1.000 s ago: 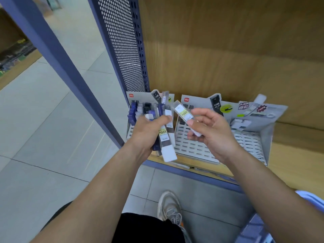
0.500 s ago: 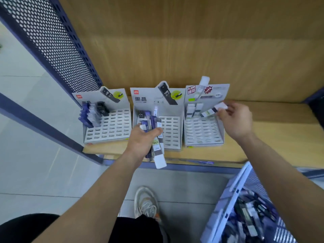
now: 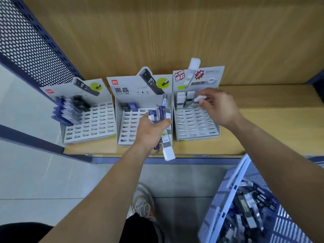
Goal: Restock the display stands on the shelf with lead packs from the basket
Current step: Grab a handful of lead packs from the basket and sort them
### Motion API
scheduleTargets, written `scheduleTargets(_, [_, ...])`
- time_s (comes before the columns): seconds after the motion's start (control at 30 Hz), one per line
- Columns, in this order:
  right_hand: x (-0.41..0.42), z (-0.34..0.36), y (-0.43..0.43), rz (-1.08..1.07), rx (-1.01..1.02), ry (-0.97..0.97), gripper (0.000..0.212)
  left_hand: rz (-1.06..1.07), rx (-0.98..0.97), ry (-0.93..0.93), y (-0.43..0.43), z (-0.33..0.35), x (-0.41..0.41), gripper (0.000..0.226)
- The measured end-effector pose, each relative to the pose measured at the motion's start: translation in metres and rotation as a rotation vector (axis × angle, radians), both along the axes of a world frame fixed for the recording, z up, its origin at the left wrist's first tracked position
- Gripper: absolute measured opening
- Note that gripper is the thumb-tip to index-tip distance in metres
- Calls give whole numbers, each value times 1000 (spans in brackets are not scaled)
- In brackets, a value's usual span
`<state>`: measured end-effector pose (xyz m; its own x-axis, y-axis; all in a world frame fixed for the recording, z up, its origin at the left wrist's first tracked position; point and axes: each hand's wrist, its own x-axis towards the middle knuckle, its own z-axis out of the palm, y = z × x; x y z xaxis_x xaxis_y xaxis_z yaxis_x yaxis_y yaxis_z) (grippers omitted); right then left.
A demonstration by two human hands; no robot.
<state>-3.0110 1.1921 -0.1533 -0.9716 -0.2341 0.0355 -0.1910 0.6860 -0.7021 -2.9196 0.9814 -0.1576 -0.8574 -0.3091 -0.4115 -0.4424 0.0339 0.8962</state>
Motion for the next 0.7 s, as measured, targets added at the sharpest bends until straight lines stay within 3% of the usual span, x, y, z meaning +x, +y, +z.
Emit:
scheduleTargets(0.23, [-8,3,-11,127,222,107,27,-11,17,-5,3,2,1,23])
scheduleTargets(0.37, [-15,-5,-20,187,299,142,24,-10,25,0,3,4,3,21])
scheduleTargets(0.53, [-9,-12,-25,114,203,213,32,0,31,-3,-2,3,4,23])
scheduleTargets(0.7, [-10,-15,-27,-4,79,298,10,-4,62,3,-4,3,6,23])
